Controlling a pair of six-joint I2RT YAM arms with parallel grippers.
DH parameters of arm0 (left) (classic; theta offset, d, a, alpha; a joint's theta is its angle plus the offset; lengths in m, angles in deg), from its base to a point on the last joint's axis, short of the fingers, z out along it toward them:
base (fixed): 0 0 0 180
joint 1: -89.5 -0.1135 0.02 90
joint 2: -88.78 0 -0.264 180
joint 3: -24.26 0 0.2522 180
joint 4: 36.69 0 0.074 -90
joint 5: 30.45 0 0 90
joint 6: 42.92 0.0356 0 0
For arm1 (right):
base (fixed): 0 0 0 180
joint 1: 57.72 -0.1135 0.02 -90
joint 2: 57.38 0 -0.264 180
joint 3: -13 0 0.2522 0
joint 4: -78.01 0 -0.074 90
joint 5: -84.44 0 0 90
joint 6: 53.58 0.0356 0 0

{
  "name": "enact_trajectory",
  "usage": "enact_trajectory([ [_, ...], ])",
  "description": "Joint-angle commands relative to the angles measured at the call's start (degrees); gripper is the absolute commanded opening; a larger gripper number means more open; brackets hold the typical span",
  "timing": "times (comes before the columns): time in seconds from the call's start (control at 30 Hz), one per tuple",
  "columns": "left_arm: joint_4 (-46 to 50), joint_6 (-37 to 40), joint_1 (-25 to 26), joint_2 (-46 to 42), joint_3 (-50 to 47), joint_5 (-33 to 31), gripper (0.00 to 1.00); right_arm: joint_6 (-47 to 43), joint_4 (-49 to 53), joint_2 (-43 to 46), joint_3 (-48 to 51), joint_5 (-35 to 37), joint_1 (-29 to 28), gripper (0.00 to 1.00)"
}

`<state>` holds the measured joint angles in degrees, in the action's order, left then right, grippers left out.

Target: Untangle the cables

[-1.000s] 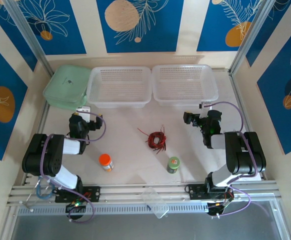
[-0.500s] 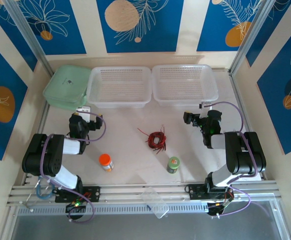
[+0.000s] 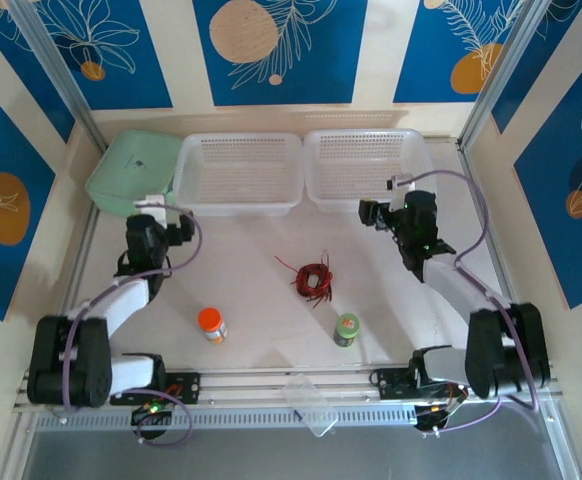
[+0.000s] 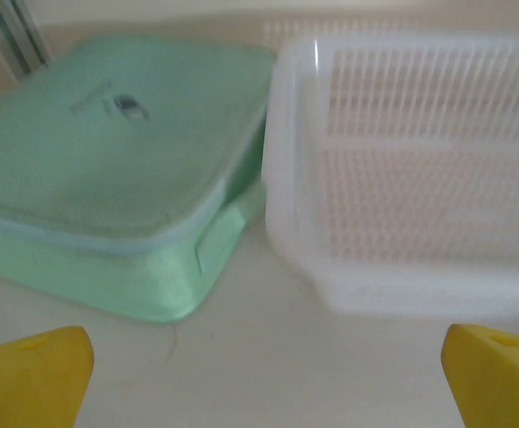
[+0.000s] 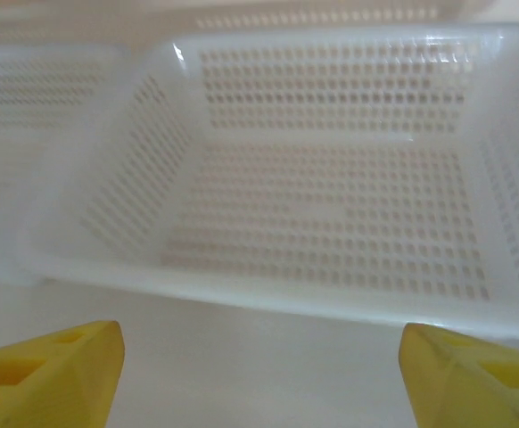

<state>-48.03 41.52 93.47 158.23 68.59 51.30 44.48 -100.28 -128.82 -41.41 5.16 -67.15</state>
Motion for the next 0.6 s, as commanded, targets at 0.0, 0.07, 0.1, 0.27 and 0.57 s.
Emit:
enact_trajectory([
  [0.0, 21.83, -9.84, 2.07, -6.14, 5.12, 2.14, 0.96, 7.88, 23.31, 3.37, -4.63, -1.12, -2.86, 0.81],
  [0.07, 27.01, -12.63, 4.12, -9.31, 5.69, 6.23, 0.94, 11.09, 32.81, 3.68, -8.68, -4.69, -4.65, 0.76],
  [0.1, 29.35, -13.8, 5.42, -11.04, 5.64, 8.22, 0.94, 12.48, 38.28, 3.52, -10.97, -6.4, -5.89, 0.73],
  [0.27, 42.2, -17.87, 14.27, -15.22, 8.43, 14.13, 0.91, 19.63, 55.9, 3.54, -16.27, -15.3, -10.97, 0.63],
  [0.57, 42.62, -23.9, 29.27, -1.79, 14.31, 16.57, 0.87, 29.3, 50.45, -1.52, -10.95, -18.54, -16.82, 0.55],
])
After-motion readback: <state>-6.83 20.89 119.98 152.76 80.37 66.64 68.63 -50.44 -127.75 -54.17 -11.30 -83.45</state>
